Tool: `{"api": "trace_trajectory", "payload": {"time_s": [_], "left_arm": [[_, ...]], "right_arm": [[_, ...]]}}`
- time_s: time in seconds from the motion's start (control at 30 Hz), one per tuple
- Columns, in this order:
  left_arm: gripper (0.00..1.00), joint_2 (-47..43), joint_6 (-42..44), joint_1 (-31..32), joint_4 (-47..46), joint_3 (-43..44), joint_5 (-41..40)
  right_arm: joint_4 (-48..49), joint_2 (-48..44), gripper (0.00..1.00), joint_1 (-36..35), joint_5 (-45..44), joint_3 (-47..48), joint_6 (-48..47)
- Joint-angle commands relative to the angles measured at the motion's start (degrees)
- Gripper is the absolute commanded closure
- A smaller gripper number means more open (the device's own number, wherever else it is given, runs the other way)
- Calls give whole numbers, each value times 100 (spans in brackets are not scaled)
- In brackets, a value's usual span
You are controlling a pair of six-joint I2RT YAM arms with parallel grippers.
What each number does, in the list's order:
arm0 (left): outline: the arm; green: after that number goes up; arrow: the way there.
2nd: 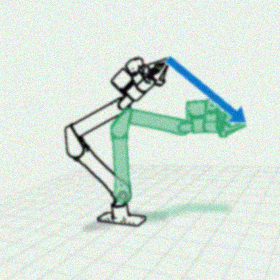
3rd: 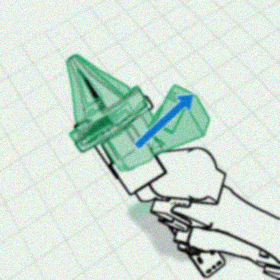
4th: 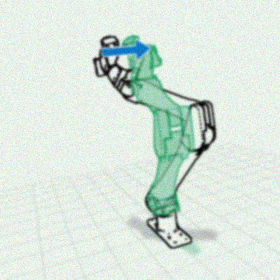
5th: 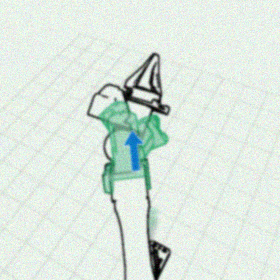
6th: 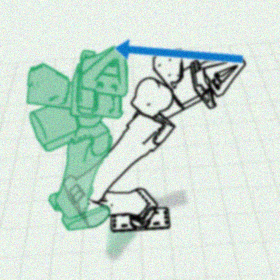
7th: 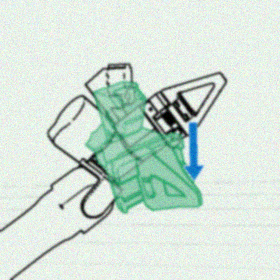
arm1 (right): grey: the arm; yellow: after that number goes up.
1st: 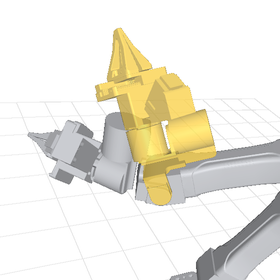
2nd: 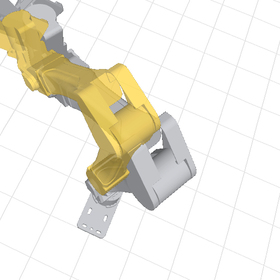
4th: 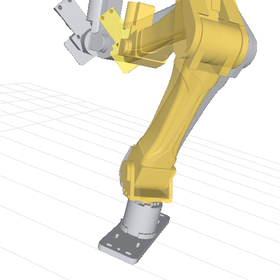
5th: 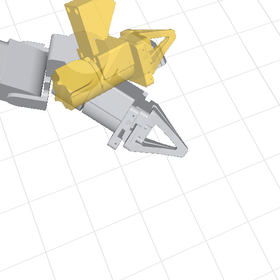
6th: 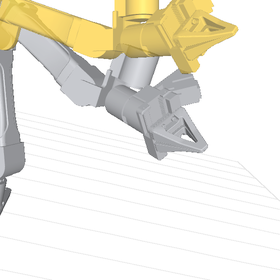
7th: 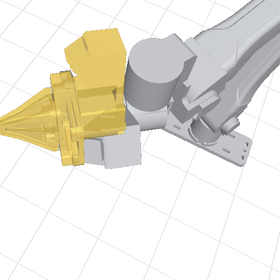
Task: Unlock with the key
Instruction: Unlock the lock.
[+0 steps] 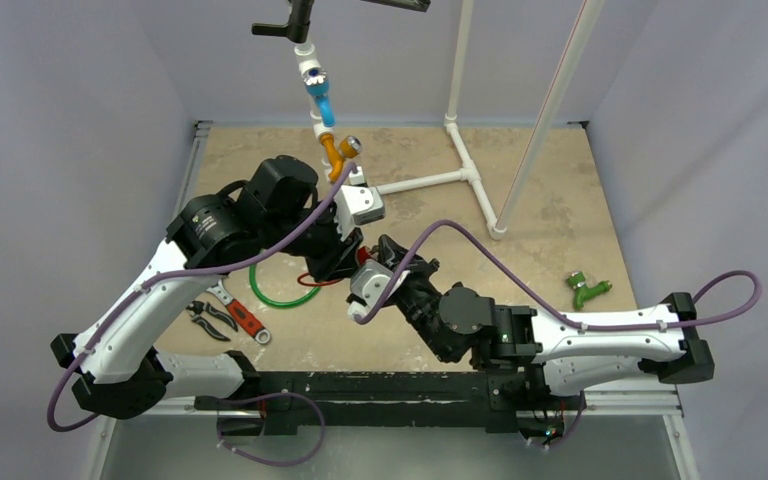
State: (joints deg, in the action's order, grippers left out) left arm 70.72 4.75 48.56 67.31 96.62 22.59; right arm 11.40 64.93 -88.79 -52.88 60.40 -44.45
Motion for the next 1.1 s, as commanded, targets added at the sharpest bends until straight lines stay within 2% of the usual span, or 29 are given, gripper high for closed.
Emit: {"api": "trace_trajectory", "payload": {"time_s": [0.0,0.23,0.6,0.87,0.97,1.07], "left_arm": [[100,-115,-159,-56,-448,32,241],[100,-143,-183,-125,-482,50,266],[100,-120,-225,-222,-541,171,337],[100,-132,-168,-249,-543,171,356],[100,-169,-130,-250,-505,114,351],[100,-219,-66,-249,-483,36,368]], "right_arm": [[254,17,100,-72,-8,-7,-305],[-189,43,100,-147,450,96,355],[-357,257,100,-456,955,42,1126],[-576,-107,100,-452,1042,12,1251],[-799,-381,100,-169,932,83,1388],[-1465,-846,92,468,1275,299,2065]]}}
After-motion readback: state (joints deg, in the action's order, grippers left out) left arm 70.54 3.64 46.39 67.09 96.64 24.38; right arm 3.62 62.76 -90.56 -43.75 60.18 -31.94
